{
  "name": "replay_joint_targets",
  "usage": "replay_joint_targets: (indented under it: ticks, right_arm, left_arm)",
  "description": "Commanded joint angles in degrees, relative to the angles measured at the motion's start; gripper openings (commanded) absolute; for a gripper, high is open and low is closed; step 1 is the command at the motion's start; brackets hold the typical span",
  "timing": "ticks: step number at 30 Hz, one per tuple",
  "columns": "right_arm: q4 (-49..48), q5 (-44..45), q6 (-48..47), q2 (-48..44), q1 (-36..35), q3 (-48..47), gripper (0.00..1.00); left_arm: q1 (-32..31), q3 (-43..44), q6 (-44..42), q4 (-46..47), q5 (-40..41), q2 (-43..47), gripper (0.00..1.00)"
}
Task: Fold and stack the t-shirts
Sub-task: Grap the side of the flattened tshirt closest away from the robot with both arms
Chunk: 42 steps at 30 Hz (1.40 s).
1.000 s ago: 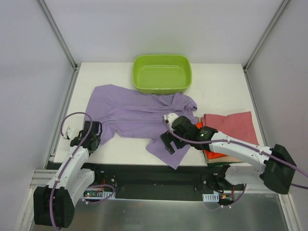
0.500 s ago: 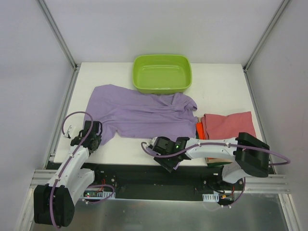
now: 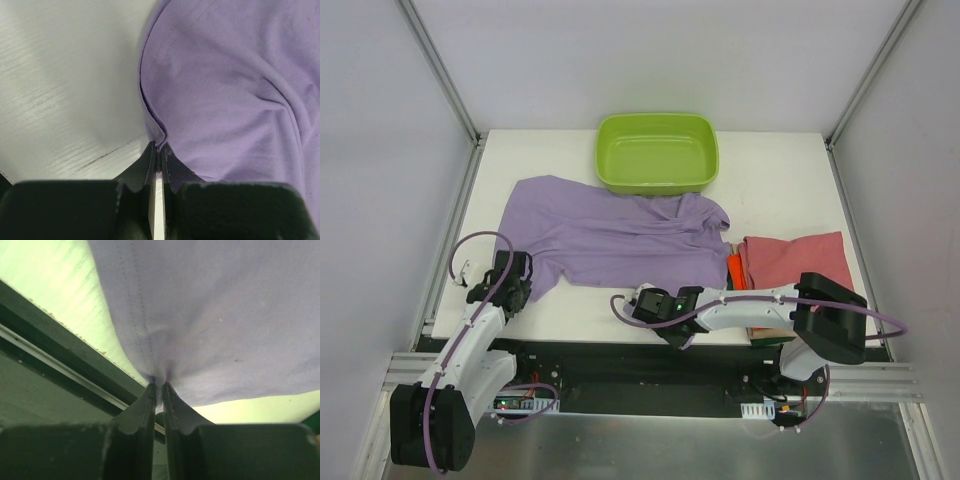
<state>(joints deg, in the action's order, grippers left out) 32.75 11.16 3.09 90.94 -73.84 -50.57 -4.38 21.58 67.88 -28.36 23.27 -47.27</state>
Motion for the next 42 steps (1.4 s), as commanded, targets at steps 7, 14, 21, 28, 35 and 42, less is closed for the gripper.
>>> replay_joint_targets:
  ticks: [7, 14, 21, 28, 35, 42]
  right_arm:
    - [4.68, -5.08, -1.95, -8.22, 0.46, 1.78, 0.00]
    - [10.83, -19.05, -5.73, -18.24, 0.45, 2.05, 0.01]
    - [14.09, -28.90, -8.54, -24.13, 0.45, 3.46, 0.01]
    - [17.08, -35.94, -10.74, -27.74, 0.45, 2.58, 0.00]
    - [16.64, -36.93, -10.83, -28.27, 0.45, 1.88, 0.01]
    - [20.33, -23.74, -8.55, -28.36, 9.05, -1.81, 0.00]
  left_arm:
    - [1.22, 2.59, 3.57, -7.75, 3.97, 4.01, 0.00]
    - [1.48, 6.53, 13.23, -24.43, 12.93, 11.30, 0.00]
    - [1.48, 6.90, 27.29, -38.34, 17.08, 22.29, 0.00]
    - [1.48, 7.42, 37.50, -47.14, 17.87, 30.03, 0.00]
    - [1.48, 9.79, 34.88, -45.21, 18.66, 28.90, 0.00]
    - [1.48, 12.86, 25.20, -34.40, 16.99, 19.77, 0.00]
